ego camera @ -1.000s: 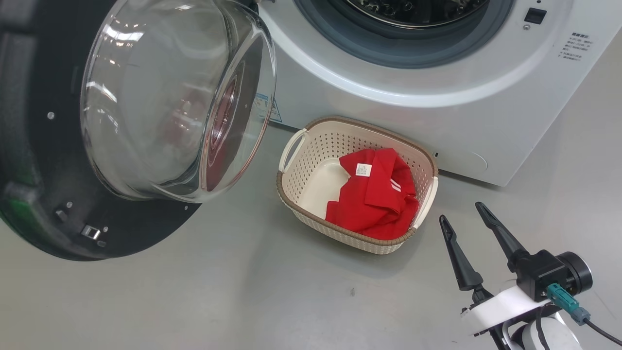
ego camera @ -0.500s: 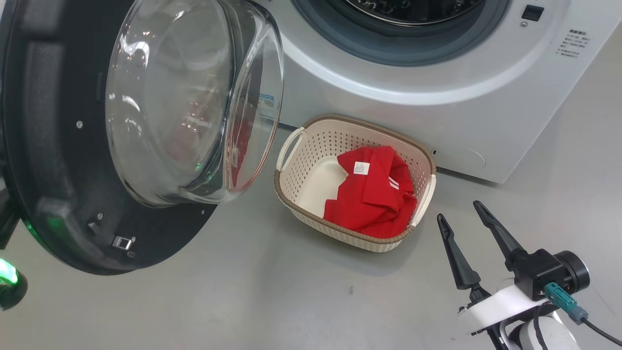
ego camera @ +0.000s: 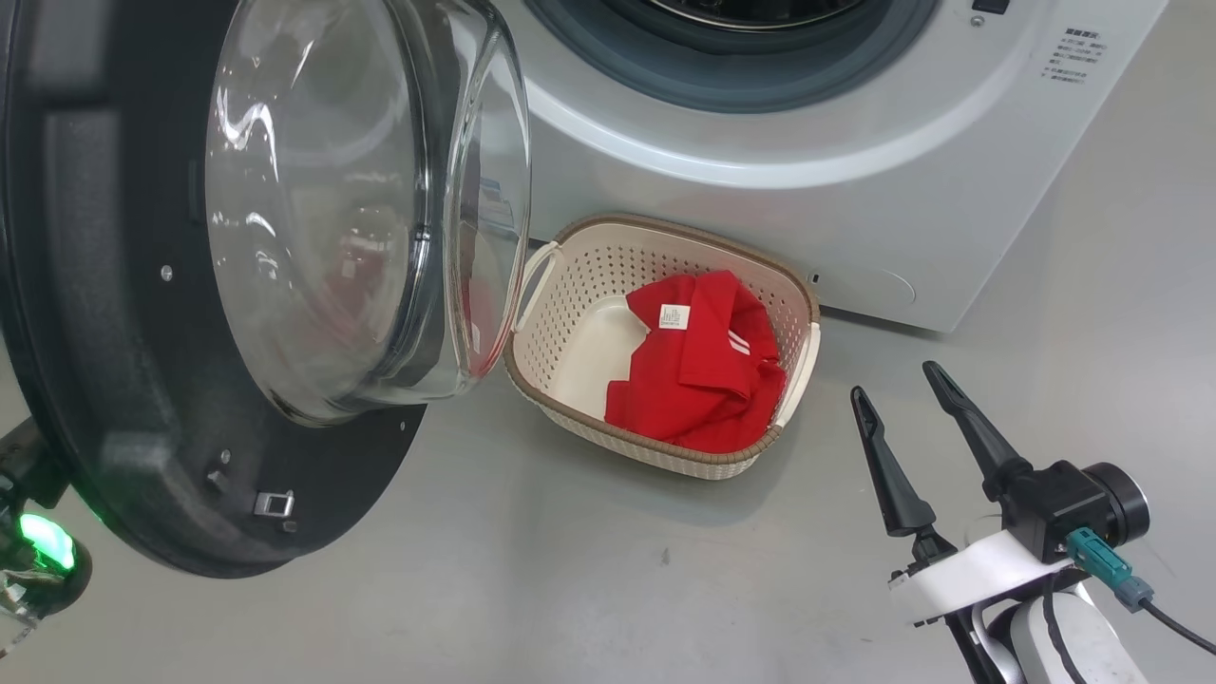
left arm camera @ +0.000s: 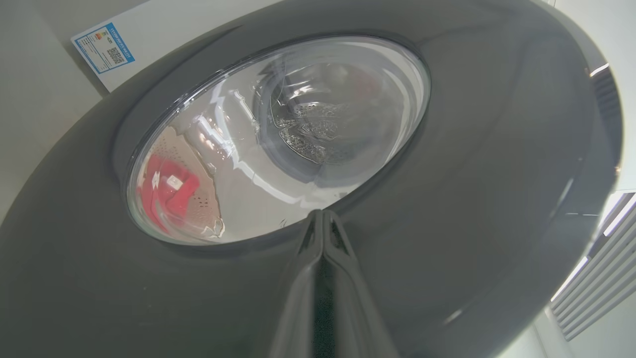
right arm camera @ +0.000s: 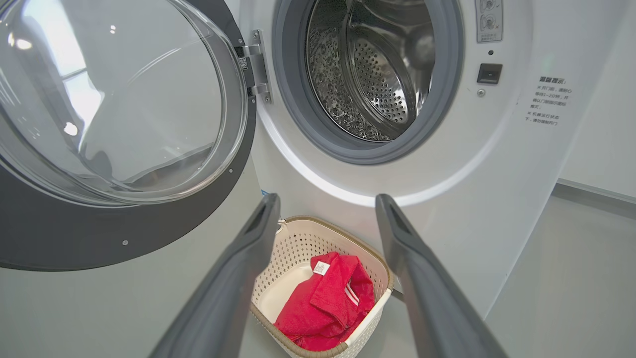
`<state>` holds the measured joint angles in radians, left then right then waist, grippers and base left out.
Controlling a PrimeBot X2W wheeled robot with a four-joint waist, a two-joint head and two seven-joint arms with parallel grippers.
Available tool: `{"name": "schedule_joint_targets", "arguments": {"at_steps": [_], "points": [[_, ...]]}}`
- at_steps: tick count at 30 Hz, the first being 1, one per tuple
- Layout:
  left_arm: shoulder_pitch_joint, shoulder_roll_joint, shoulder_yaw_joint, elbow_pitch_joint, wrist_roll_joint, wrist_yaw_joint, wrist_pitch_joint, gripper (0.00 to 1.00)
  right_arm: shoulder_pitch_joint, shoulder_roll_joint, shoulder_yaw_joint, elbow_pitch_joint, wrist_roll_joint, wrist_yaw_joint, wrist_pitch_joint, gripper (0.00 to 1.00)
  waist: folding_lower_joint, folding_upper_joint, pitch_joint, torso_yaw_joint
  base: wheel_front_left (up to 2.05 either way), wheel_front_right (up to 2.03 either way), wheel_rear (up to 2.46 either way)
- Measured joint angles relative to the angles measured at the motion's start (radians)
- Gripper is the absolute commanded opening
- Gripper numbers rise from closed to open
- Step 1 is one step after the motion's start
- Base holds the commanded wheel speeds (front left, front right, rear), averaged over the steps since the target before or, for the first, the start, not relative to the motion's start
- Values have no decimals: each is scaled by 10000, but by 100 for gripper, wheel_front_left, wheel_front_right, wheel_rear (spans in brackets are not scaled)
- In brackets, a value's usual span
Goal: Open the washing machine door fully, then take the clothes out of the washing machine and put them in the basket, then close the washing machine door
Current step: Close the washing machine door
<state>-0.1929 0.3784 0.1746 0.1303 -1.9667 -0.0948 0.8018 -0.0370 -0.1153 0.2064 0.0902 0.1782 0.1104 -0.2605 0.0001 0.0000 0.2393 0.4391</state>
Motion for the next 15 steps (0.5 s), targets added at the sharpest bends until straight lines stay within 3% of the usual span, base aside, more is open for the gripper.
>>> {"name": "schedule_joint_targets", "arguments": {"at_steps": [15], "points": [[329,-138,-295,-1150,15,-75,405,0,-472,267,-276,-261,148,-171,0,100,0,0,143,-905,0,0,0]]}}
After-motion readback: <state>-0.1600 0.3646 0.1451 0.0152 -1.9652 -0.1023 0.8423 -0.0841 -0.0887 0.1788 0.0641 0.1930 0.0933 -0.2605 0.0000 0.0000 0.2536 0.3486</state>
